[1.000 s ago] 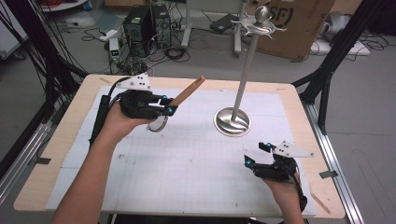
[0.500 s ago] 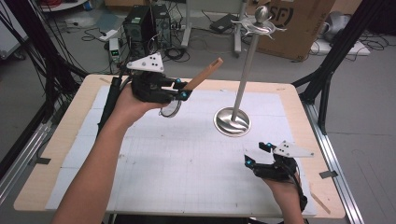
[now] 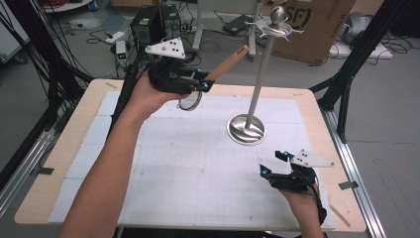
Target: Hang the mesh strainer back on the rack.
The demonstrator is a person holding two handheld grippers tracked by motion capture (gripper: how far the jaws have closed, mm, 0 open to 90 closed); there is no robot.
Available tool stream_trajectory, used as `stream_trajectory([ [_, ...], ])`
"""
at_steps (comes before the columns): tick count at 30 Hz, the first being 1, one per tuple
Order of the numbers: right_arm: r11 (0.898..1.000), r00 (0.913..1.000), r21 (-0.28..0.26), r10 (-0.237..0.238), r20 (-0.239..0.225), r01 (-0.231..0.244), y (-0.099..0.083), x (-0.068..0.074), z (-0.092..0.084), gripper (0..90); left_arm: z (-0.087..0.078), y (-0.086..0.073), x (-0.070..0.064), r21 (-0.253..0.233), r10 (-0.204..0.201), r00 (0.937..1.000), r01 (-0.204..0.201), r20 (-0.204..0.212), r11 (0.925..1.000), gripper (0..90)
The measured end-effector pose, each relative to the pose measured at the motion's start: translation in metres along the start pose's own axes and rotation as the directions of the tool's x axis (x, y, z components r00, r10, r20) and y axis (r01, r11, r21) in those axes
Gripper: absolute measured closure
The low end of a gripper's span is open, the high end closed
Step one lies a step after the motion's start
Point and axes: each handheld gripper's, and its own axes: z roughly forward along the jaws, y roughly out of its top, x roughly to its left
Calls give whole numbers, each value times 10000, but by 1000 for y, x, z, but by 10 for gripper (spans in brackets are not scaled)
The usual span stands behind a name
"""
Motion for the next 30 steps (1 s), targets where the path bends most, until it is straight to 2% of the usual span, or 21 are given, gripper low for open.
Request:
stream_trajectory([
  [5, 10000, 10000, 32, 51, -51, -51, 0, 1, 0, 208, 7, 8, 2, 143, 77, 10000, -76, -58, 9999, 690],
  [12, 10000, 10000, -1, -33, -85, 33, 0, 0, 1, 209, 13, 20, 2, 78, 135, 9997, -134, -192, 9999, 690],
  [21, 9999, 9997, 1, 131, -192, -131, -1, -1, 0, 208, 22, 33, 4, 18, 172, 9988, -171, -457, 9999, 690],
  [30, 9999, 9996, -3, 150, -229, -150, -1, -1, 0, 208, 35, 31, 4, 345, 129, 9979, -107, -635, 9993, 690],
])
